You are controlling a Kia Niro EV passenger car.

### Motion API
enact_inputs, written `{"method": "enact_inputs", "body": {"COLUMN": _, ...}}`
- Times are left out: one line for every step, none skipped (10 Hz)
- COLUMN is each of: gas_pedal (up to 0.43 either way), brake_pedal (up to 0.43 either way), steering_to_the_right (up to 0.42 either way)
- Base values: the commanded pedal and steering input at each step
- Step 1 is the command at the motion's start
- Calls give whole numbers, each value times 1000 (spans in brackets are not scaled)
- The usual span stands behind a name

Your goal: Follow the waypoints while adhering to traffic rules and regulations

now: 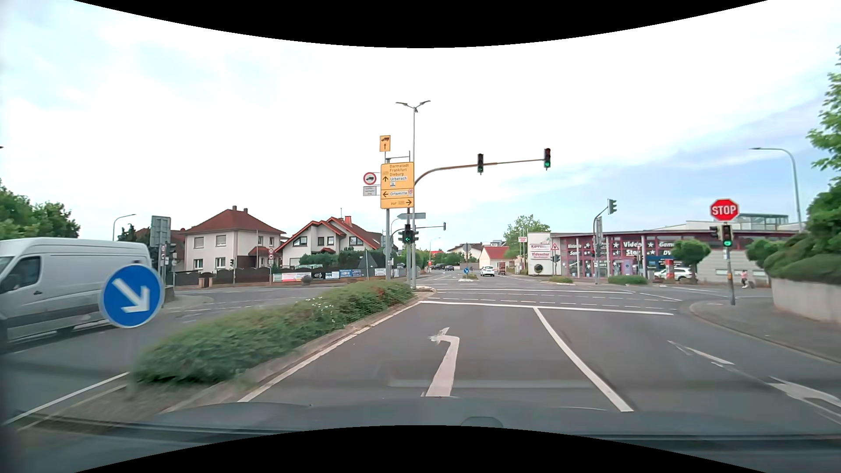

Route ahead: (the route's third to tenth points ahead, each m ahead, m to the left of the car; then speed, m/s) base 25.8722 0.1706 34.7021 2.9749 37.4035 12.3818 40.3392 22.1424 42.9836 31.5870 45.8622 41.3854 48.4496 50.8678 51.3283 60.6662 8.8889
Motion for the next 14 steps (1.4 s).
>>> {"method": "enact_inputs", "body": {"gas_pedal": 0, "brake_pedal": 0, "steering_to_the_right": 49}}
{"method": "enact_inputs", "body": {"gas_pedal": 0, "brake_pedal": 0, "steering_to_the_right": 47}}
{"method": "enact_inputs", "body": {"gas_pedal": 0, "brake_pedal": 12, "steering_to_the_right": 45}}
{"method": "enact_inputs", "body": {"gas_pedal": 0, "brake_pedal": 49, "steering_to_the_right": 43}}
{"method": "enact_inputs", "body": {"gas_pedal": 0, "brake_pedal": 73, "steering_to_the_right": 41}}
{"method": "enact_inputs", "body": {"gas_pedal": 0, "brake_pedal": 104, "steering_to_the_right": 35}}
{"method": "enact_inputs", "body": {"gas_pedal": 0, "brake_pedal": 128, "steering_to_the_right": 30}}
{"method": "enact_inputs", "body": {"gas_pedal": 0, "brake_pedal": 140, "steering_to_the_right": 27}}
{"method": "enact_inputs", "body": {"gas_pedal": 0, "brake_pedal": 159, "steering_to_the_right": 23}}
{"method": "enact_inputs", "body": {"gas_pedal": 0, "brake_pedal": 165, "steering_to_the_right": 20}}
{"method": "enact_inputs", "body": {"gas_pedal": 0, "brake_pedal": 171, "steering_to_the_right": 17}}
{"method": "enact_inputs", "body": {"gas_pedal": 0, "brake_pedal": 183, "steering_to_the_right": 13}}
{"method": "enact_inputs", "body": {"gas_pedal": 0, "brake_pedal": 189, "steering_to_the_right": 9}}
{"method": "enact_inputs", "body": {"gas_pedal": 0, "brake_pedal": 195, "steering_to_the_right": 6}}
